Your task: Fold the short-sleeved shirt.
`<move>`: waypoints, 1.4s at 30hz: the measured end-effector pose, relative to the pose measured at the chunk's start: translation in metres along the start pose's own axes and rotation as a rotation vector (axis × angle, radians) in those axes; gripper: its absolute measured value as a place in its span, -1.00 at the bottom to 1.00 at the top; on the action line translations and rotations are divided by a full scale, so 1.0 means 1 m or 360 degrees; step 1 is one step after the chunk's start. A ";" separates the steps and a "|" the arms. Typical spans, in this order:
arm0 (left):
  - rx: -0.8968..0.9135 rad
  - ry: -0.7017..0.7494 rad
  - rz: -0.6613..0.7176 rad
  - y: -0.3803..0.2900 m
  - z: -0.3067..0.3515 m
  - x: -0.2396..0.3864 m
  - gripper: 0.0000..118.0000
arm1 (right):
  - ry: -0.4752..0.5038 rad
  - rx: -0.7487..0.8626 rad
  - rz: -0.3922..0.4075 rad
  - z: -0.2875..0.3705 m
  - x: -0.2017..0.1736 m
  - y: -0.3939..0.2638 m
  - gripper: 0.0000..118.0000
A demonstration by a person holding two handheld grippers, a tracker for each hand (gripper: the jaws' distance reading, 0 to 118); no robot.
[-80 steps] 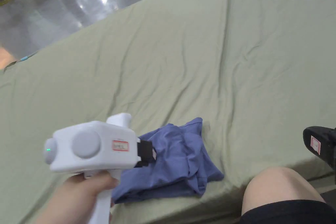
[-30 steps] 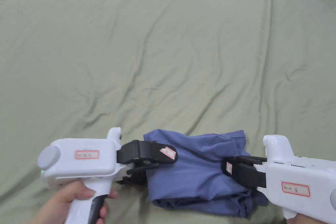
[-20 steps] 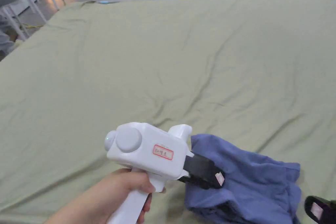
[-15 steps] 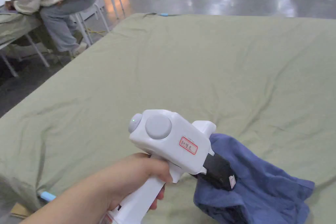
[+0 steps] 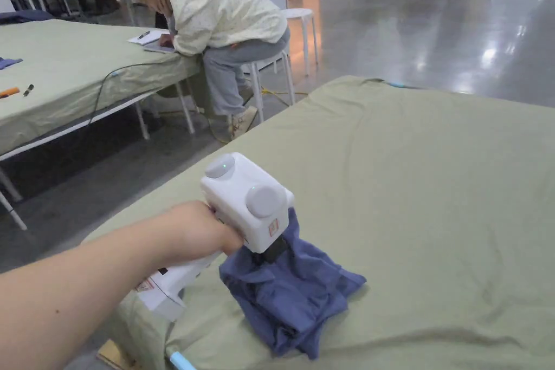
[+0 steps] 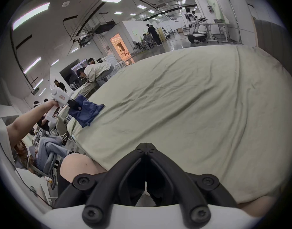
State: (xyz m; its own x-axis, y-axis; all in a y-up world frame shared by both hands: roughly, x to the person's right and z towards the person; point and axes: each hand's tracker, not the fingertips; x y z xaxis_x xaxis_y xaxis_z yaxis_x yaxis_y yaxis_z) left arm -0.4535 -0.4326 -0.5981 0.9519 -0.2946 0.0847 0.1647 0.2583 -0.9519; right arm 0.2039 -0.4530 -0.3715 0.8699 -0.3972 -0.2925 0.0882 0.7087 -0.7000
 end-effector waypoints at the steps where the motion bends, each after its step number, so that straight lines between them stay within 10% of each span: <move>1: -0.0023 0.0029 0.0058 0.001 -0.006 -0.015 -0.51 | 0.0001 -0.0001 0.0011 0.000 -0.003 0.003 -0.96; 6: -0.0063 0.0361 0.0166 -0.004 -0.024 -0.063 -0.51 | -0.0030 0.0001 0.0151 0.003 -0.019 0.010 -0.96; 12: 0.0046 0.0237 0.0428 -0.024 -0.008 -0.094 -0.46 | -0.0045 -0.0017 0.0232 0.003 -0.031 0.007 -0.96; 14: 0.0119 0.0373 0.0443 -0.031 0.005 -0.099 0.73 | -0.0035 -0.0017 0.0238 0.003 -0.035 0.005 -0.96; 15: 0.0124 0.0405 0.0419 -0.035 0.011 -0.100 1.00 | -0.0034 -0.0018 0.0243 0.002 -0.036 0.005 -0.96; 19: 0.0339 0.0405 0.0425 -0.058 0.063 -0.085 1.00 | -0.0087 0.0003 0.0313 0.002 -0.043 0.003 -0.96; 21: 0.0568 0.0351 0.0467 -0.074 0.092 -0.065 0.74 | -0.0112 0.0023 0.0314 0.000 -0.043 0.004 -0.96; 24: 0.0999 0.0402 0.0548 -0.098 0.132 -0.016 -0.90 | -0.0194 0.0094 0.0312 0.001 -0.044 0.008 -0.96; 25: 0.1201 0.0429 0.0589 -0.110 0.147 0.004 -1.00 | -0.0201 0.0105 0.0303 0.003 -0.044 0.010 -0.96; 30: 0.1649 0.0186 0.0808 -0.157 0.208 0.101 -1.00 | -0.0256 0.0219 0.0303 0.020 -0.045 0.017 -0.96; 36: 0.2036 -0.0093 0.0581 -0.168 0.218 0.210 -1.00 | -0.0444 0.0436 0.0360 0.049 -0.039 0.030 -0.96; 42: 0.1825 -0.0292 0.0503 -0.165 0.219 0.304 -1.00 | -0.0661 0.0738 0.0346 0.096 -0.044 0.042 -0.96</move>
State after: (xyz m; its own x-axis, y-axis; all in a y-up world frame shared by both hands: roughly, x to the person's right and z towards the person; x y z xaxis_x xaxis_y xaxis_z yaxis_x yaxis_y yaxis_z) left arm -0.1344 -0.3637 -0.3507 0.9989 0.0406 0.0243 -0.0371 0.9907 -0.1307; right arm 0.2160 -0.3496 -0.3259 0.9982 -0.0244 -0.0548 0.0086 0.9621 -0.2727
